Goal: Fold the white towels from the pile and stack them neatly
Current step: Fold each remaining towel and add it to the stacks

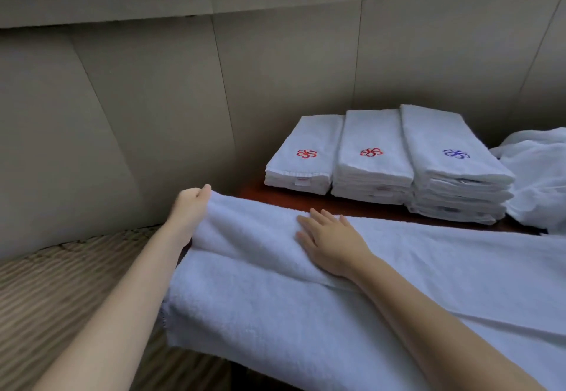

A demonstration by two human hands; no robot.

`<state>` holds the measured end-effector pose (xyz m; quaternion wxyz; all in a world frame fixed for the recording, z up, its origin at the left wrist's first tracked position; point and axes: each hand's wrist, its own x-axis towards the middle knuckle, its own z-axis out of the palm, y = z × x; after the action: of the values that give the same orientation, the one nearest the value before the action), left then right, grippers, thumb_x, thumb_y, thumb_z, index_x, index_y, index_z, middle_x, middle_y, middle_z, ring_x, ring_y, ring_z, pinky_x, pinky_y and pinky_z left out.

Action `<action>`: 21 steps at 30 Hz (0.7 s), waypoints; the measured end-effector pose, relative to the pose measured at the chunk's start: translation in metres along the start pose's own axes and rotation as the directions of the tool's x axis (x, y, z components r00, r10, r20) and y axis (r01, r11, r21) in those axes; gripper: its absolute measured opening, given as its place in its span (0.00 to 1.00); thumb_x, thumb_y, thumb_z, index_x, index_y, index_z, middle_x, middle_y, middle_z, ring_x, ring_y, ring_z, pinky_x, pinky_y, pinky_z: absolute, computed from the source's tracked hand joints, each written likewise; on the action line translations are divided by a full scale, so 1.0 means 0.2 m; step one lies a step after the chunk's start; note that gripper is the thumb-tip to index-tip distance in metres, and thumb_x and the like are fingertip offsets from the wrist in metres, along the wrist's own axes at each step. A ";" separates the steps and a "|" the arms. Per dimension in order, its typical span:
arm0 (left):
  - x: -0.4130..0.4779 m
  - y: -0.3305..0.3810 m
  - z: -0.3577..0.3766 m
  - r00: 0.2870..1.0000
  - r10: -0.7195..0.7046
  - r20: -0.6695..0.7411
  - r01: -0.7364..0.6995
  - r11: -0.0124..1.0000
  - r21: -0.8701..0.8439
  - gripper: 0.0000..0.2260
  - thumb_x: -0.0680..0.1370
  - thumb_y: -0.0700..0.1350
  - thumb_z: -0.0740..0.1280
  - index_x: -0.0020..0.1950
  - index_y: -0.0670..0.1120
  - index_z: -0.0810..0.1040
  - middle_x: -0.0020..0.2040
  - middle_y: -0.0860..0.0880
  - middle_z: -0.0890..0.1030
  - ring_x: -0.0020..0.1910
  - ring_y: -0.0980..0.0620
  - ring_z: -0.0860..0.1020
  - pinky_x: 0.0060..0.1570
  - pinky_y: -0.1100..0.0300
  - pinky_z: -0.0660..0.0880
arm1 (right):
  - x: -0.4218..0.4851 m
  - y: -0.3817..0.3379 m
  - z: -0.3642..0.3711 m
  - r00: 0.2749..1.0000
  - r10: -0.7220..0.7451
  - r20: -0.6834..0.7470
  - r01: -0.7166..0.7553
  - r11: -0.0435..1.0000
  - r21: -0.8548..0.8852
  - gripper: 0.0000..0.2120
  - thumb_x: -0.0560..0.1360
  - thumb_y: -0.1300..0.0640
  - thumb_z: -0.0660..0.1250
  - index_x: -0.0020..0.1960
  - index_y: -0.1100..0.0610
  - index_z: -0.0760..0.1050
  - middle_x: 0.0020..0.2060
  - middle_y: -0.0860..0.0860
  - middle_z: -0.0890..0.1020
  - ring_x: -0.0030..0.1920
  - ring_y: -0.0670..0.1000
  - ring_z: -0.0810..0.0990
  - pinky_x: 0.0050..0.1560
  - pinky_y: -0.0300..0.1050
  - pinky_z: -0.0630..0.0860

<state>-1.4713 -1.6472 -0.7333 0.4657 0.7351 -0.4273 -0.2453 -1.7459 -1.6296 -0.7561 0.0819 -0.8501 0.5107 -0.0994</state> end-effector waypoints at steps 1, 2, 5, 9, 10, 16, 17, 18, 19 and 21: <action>-0.01 -0.02 0.00 0.999 -0.003 0.040 0.000 0.998 0.064 0.13 0.81 0.47 0.59 0.38 0.44 0.66 0.34 0.46 0.63 0.35 0.50 0.63 0.36 0.58 0.59 | 0.00 0.00 0.00 0.998 0.007 0.057 -0.006 1.000 -0.015 0.25 0.82 0.43 0.46 0.76 0.48 0.55 0.77 0.51 0.53 0.77 0.53 0.50 0.75 0.53 0.46; -0.03 -0.03 -0.01 0.997 -0.004 0.077 -0.006 0.993 0.119 0.11 0.81 0.45 0.59 0.39 0.44 0.66 0.35 0.45 0.64 0.35 0.50 0.63 0.36 0.58 0.59 | -0.01 0.00 0.00 0.997 0.008 0.074 -0.006 1.000 -0.028 0.25 0.82 0.43 0.46 0.77 0.47 0.54 0.77 0.51 0.51 0.77 0.53 0.49 0.75 0.54 0.45; -0.07 -0.01 -0.07 0.986 0.017 0.166 -0.059 0.966 0.253 0.06 0.79 0.39 0.61 0.43 0.45 0.68 0.37 0.45 0.67 0.35 0.49 0.65 0.34 0.58 0.60 | -0.04 0.01 -0.02 0.999 0.042 -0.018 -0.043 0.998 -0.042 0.25 0.82 0.43 0.45 0.77 0.47 0.53 0.78 0.52 0.50 0.77 0.53 0.48 0.75 0.55 0.44; -0.16 0.04 -0.10 0.976 -0.004 0.217 -0.135 0.772 0.621 0.09 0.79 0.43 0.63 0.58 0.45 0.69 0.53 0.45 0.77 0.51 0.44 0.76 0.48 0.53 0.72 | -0.13 0.05 -0.05 0.992 0.082 0.094 -0.079 0.996 -0.034 0.26 0.81 0.41 0.44 0.77 0.47 0.51 0.78 0.51 0.49 0.77 0.52 0.47 0.75 0.55 0.43; -0.19 0.05 -0.10 0.973 -0.023 0.231 -0.146 0.713 0.686 0.12 0.80 0.45 0.62 0.62 0.44 0.68 0.58 0.43 0.76 0.53 0.43 0.76 0.50 0.53 0.72 | -0.15 0.07 -0.06 0.990 0.083 0.117 -0.079 0.996 -0.043 0.26 0.81 0.41 0.44 0.77 0.46 0.51 0.78 0.51 0.48 0.77 0.52 0.46 0.75 0.56 0.43; -0.38 0.15 0.02 0.988 0.043 0.151 -0.155 0.401 0.903 0.16 0.80 0.42 0.56 0.67 0.46 0.63 0.67 0.43 0.64 0.63 0.42 0.69 0.57 0.50 0.69 | -0.41 0.34 -0.17 0.972 0.207 0.108 -0.198 0.976 -0.093 0.25 0.81 0.40 0.45 0.77 0.43 0.51 0.78 0.48 0.49 0.77 0.51 0.47 0.74 0.58 0.45; -0.42 0.17 0.08 0.983 0.073 0.168 -0.183 0.374 0.909 0.16 0.80 0.43 0.56 0.68 0.47 0.64 0.67 0.44 0.64 0.65 0.43 0.67 0.61 0.49 0.66 | -0.48 0.41 -0.19 0.967 0.228 0.114 -0.218 0.972 -0.092 0.25 0.81 0.39 0.45 0.77 0.43 0.50 0.78 0.47 0.49 0.77 0.51 0.47 0.74 0.57 0.45; -0.46 0.19 0.15 0.972 0.082 0.218 -0.233 0.378 0.896 0.17 0.81 0.47 0.56 0.70 0.48 0.63 0.70 0.44 0.62 0.68 0.43 0.64 0.64 0.48 0.63 | -0.55 0.49 -0.21 0.961 0.249 0.120 -0.240 0.967 -0.091 0.25 0.81 0.39 0.44 0.77 0.42 0.50 0.78 0.47 0.49 0.77 0.51 0.47 0.74 0.57 0.45; -0.51 0.21 0.24 0.955 0.064 0.290 -0.289 0.411 0.864 0.20 0.82 0.52 0.54 0.73 0.49 0.61 0.73 0.44 0.60 0.71 0.43 0.60 0.67 0.46 0.60 | -0.62 0.56 -0.23 0.952 0.278 0.125 -0.268 0.959 -0.089 0.25 0.81 0.39 0.44 0.77 0.42 0.49 0.78 0.46 0.48 0.77 0.50 0.46 0.74 0.56 0.44; -0.63 0.26 0.43 0.910 -0.024 0.414 -0.349 0.497 0.794 0.26 0.81 0.61 0.49 0.77 0.52 0.54 0.78 0.45 0.52 0.76 0.43 0.52 0.71 0.43 0.53 | -0.77 0.72 -0.29 0.925 0.358 0.125 -0.347 0.932 -0.101 0.25 0.81 0.39 0.44 0.77 0.41 0.48 0.78 0.46 0.48 0.77 0.50 0.46 0.74 0.55 0.44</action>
<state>-1.6226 -1.5902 -0.7294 -0.0257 0.7621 -0.6405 -0.0911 -1.9536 -1.5614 -0.7476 0.1016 -0.7519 0.6514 -0.0031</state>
